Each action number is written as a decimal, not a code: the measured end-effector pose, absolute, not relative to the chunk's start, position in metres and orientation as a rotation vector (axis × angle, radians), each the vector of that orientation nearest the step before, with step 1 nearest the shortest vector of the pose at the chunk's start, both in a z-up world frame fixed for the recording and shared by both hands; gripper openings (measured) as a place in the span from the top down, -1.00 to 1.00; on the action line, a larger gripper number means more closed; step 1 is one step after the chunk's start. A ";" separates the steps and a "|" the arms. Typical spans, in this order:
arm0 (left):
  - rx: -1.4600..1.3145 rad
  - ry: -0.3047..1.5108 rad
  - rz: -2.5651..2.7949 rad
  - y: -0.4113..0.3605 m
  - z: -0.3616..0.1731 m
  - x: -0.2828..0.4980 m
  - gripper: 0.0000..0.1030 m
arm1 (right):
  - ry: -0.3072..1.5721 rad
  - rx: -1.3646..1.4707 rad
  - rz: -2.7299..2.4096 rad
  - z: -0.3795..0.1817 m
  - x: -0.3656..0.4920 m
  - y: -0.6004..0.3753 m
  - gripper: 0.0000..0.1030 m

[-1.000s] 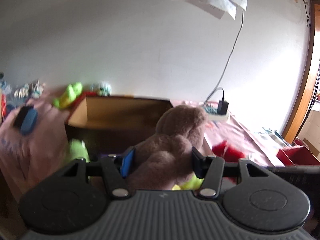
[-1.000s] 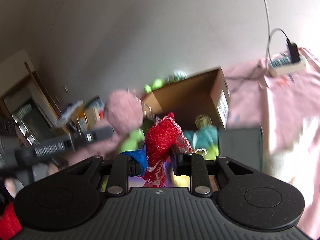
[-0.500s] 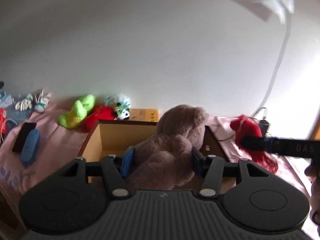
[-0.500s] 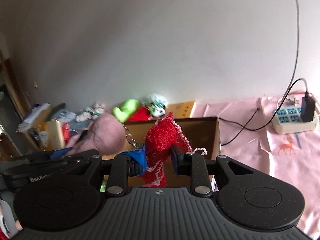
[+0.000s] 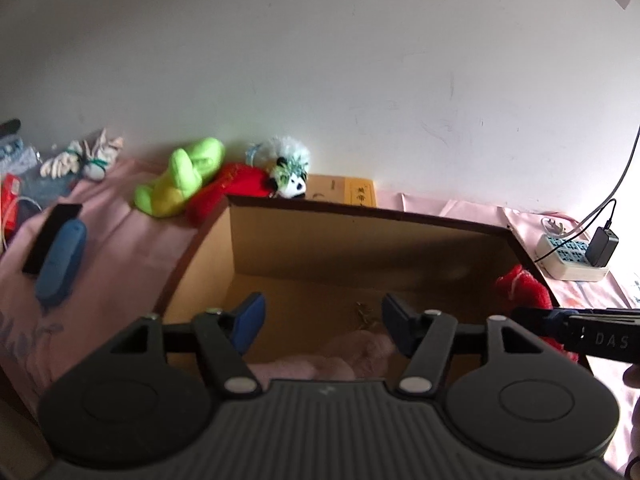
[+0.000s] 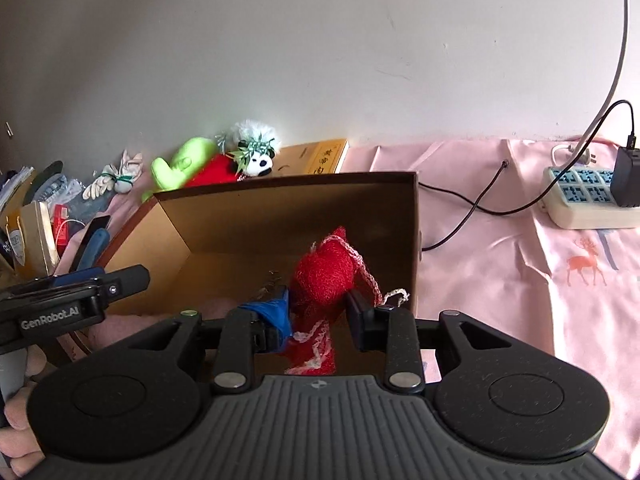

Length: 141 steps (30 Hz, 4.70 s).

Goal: Organize soft objects
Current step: 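Carry teddy bear and red plush over cardboard box and open both grippers, then move left gripper to green knit towel while right gripper moves to striped sock, then grasp green knit towel with left gripper while right gripper grasps grey striped sock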

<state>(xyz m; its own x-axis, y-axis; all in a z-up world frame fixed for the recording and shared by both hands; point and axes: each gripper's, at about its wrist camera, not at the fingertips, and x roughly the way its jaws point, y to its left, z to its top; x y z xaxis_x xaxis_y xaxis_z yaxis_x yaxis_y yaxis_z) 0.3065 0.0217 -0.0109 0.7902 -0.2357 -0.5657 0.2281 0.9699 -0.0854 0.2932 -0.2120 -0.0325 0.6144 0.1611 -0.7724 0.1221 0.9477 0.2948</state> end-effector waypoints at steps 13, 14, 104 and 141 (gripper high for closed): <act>0.070 0.565 -0.175 0.022 0.022 0.225 -0.37 | 0.910 0.462 0.024 -0.027 0.260 -0.220 0.70; 0.072 0.563 -0.171 0.023 0.024 0.217 -0.37 | 0.894 0.491 0.031 -0.024 0.253 -0.222 0.70; 0.185 0.695 -0.111 0.073 -0.081 0.025 -0.51 | 0.822 0.360 -0.019 -0.014 -0.001 -0.199 0.59; 0.138 0.568 -0.309 0.026 -0.045 -0.004 0.83 | 0.859 0.500 -0.196 -0.028 -0.024 -0.259 0.56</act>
<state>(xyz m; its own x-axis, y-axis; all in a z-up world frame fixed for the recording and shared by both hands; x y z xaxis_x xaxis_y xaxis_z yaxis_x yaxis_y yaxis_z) -0.0043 0.0264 -0.0447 0.7985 -0.2493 -0.5479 0.3247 0.9448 0.0433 -0.0237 -0.2593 -0.0276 0.6437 0.0328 -0.7645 0.3616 0.8675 0.3417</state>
